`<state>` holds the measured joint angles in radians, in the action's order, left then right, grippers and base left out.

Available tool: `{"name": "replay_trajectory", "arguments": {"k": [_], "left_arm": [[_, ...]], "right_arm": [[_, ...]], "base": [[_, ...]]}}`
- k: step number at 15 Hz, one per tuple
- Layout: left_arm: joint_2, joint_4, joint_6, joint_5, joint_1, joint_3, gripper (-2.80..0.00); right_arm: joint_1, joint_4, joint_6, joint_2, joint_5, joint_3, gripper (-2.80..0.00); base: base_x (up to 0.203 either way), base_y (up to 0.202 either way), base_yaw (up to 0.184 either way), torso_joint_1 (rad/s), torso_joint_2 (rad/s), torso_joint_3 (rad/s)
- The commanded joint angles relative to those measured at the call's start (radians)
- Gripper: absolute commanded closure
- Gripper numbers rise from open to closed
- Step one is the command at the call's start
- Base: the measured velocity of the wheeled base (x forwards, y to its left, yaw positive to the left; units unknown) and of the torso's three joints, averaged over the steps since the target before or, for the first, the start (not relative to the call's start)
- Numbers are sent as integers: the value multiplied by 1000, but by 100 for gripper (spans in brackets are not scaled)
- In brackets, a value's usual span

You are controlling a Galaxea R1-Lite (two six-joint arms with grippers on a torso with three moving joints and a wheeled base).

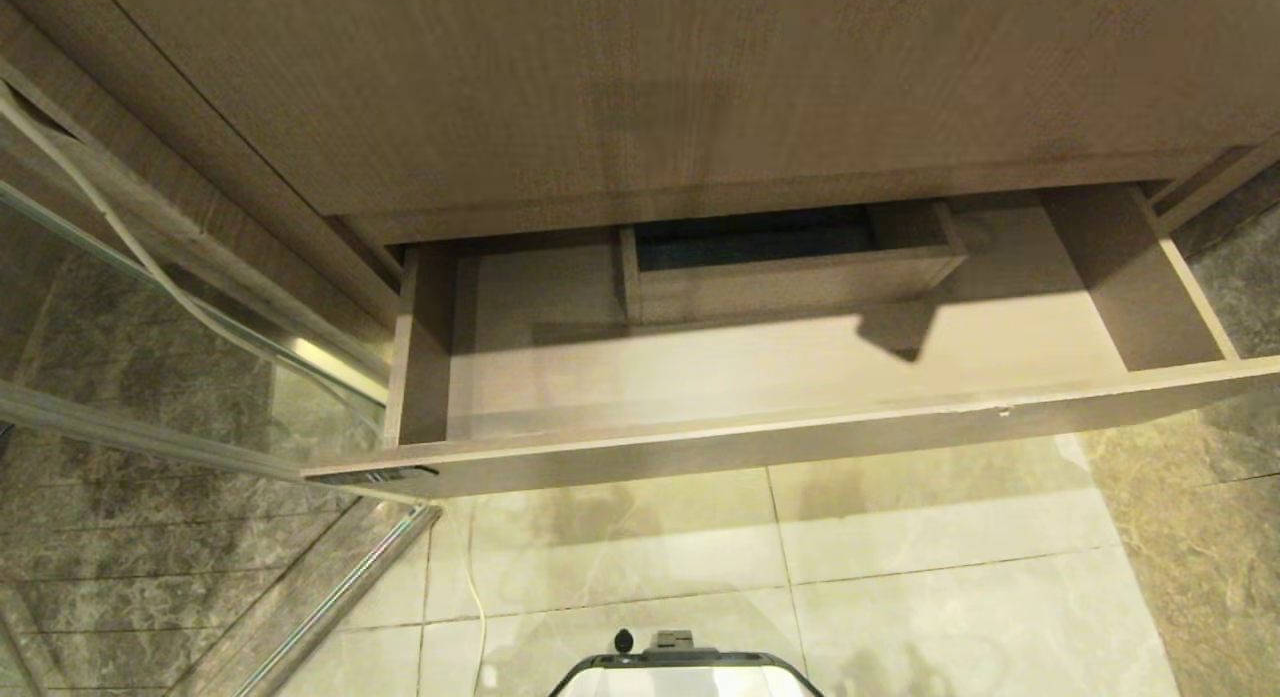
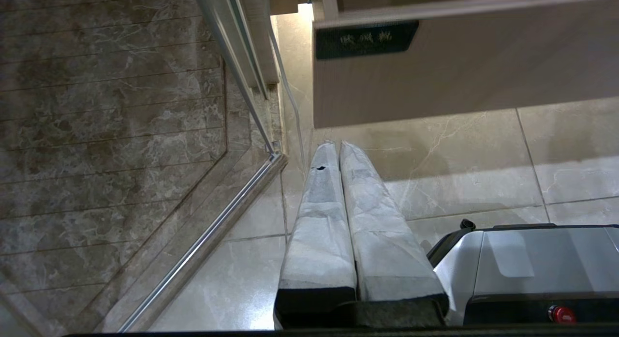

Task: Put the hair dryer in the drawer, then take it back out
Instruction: Pull open the drawer

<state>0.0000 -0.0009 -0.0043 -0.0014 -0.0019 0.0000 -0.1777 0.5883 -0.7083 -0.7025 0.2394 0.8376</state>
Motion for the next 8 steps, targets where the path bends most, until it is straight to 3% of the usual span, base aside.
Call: {"name": "replay_trajectory", "arguments": {"k": [1, 3, 6, 8], "left_arm": [[0, -1, 0, 0, 0, 0, 0], [0, -1, 0, 0, 0, 0, 0], [0, -1, 0, 0, 0, 2, 0], [0, -1, 0, 0, 0, 0, 0]], "right_arm": [[-28, 5, 100, 43, -1, -21, 0], [-42, 2, 144, 77, -2, -42, 0], [-49, -54, 274, 148, -14, -113, 0], [-45, -165, 320, 237, -79, -251, 0]], "base": [[0, 0, 0, 0, 0, 0], [0, 0, 0, 0, 0, 0], [0, 0, 0, 0, 0, 0], [0, 0, 0, 0, 0, 0]]}}
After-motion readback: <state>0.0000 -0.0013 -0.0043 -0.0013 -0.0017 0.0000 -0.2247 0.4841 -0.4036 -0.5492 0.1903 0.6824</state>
